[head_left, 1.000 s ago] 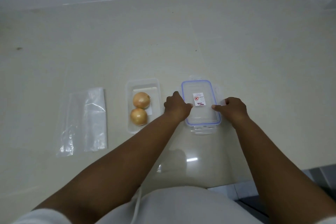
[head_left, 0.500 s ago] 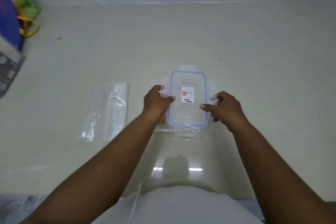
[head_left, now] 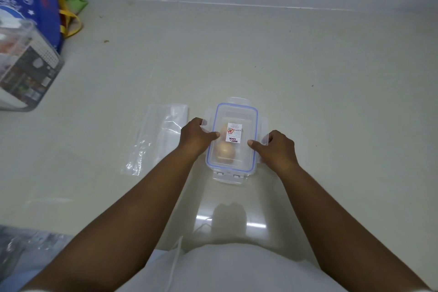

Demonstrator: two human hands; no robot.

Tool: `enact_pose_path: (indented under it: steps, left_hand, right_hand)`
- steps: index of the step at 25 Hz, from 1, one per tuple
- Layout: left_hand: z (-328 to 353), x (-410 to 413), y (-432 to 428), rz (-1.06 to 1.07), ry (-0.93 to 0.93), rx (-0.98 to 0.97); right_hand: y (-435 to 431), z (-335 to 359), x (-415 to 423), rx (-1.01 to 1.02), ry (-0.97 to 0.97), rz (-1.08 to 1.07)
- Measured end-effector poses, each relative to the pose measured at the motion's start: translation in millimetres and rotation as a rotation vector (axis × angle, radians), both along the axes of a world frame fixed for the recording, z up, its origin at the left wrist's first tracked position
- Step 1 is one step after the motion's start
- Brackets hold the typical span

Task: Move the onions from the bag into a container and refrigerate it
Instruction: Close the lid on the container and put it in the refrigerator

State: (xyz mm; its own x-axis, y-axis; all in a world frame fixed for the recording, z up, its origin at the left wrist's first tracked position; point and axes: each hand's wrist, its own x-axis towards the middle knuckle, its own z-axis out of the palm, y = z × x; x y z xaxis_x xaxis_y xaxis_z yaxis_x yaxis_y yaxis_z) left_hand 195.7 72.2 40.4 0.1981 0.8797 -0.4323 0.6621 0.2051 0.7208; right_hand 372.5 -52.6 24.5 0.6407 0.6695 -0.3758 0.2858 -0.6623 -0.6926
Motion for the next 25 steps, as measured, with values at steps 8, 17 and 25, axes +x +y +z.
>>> enact_pose_path:
  steps: [8,17,25]
  left_hand:
    - [-11.2,-4.6,-1.7,-0.004,-0.015,-0.074]
    - [-1.5,10.0,-3.4,-0.314,0.387,0.299]
    - [11.3,16.4,15.7,-0.249,0.252,-0.058]
  right_hand:
    - [-5.2,-5.9,1.8,-0.012,-0.047,-0.017]
    - [6.8,12.4,-8.9,-0.122,-0.504,0.227]
    - [29.7,20.1,8.1,-0.202,-0.025,0.117]
